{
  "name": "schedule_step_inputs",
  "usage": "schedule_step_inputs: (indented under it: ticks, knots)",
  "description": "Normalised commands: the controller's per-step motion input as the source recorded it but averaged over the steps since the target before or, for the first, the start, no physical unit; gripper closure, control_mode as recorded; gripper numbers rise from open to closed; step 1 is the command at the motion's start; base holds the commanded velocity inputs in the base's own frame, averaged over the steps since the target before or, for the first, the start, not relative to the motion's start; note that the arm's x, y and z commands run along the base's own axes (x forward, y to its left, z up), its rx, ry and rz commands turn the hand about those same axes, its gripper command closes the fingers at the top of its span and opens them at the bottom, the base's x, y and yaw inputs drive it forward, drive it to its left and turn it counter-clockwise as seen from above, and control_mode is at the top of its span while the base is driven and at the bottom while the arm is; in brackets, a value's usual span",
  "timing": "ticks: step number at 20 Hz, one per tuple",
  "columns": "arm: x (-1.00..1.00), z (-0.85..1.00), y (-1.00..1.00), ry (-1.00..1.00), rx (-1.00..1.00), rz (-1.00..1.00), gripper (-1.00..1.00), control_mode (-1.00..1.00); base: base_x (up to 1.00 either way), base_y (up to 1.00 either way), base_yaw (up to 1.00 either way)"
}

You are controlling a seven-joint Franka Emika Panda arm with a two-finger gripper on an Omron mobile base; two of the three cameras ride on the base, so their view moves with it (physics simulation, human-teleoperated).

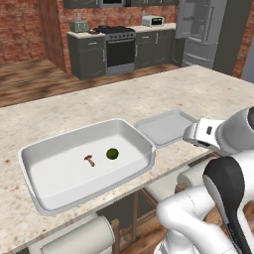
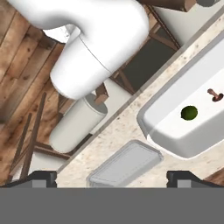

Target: Place the cold items (mushroom and lime) from the fridge in one tupperware on the dining counter. Place the warm items (kebab skewer and hot dog) in the stove area in another tupperware.

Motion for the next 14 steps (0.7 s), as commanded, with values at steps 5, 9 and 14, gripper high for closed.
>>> schedule_step_inputs:
  ticks: [5,9,14]
  knots:
    - [-0.03,-0.15,-0.17,0.04,0.13,0.22,-1.00,-1.00,0.00,0.00,0.00]
    - [-0.15,-0.22,-0.18,-0.09,0.16,0.11,-1.00,-1.00,0.00,0.00,0.00]
    - [-0.07,-0.03,-0.03,-0.03,0.02,0.00,-1.00,1.00,-0.30,-0.11,0.00]
